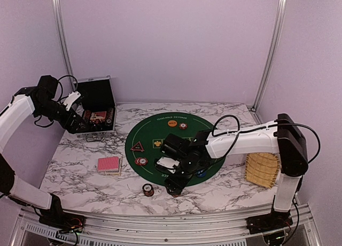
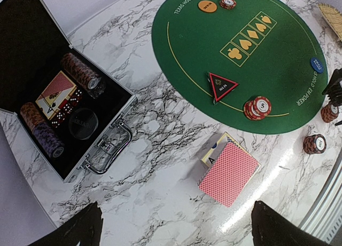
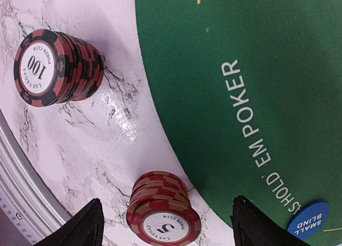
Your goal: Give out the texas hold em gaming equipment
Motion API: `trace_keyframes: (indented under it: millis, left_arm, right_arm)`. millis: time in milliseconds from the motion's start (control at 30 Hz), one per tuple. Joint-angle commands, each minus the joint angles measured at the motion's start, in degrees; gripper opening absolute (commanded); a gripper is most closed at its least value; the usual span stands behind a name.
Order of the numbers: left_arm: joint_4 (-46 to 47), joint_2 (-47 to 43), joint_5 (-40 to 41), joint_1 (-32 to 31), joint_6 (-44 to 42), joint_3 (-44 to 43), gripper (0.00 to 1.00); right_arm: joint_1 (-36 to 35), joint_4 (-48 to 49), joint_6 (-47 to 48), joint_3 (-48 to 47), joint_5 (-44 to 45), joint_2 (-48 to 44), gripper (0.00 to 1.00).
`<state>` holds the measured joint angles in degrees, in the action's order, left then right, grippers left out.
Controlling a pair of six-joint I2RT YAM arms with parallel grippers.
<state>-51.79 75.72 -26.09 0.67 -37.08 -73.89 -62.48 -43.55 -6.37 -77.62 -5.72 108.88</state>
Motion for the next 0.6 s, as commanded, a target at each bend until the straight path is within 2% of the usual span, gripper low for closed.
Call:
trace_keyframes:
  millis: [0,567]
  left_arm:
    - [-1.7,-0.9,-0.2,-0.2,0.0,-1.0,0.99]
    - [-1.6,-1.0,-0.1,-0.3,-0.1,-1.0,0.99]
  right_arm:
    - [0.2,1.5,0.5,0.0,-1.0,1.2,0.79]
    - [0.8,2.8,0.7,1.1,-1.5,2.1,0.61]
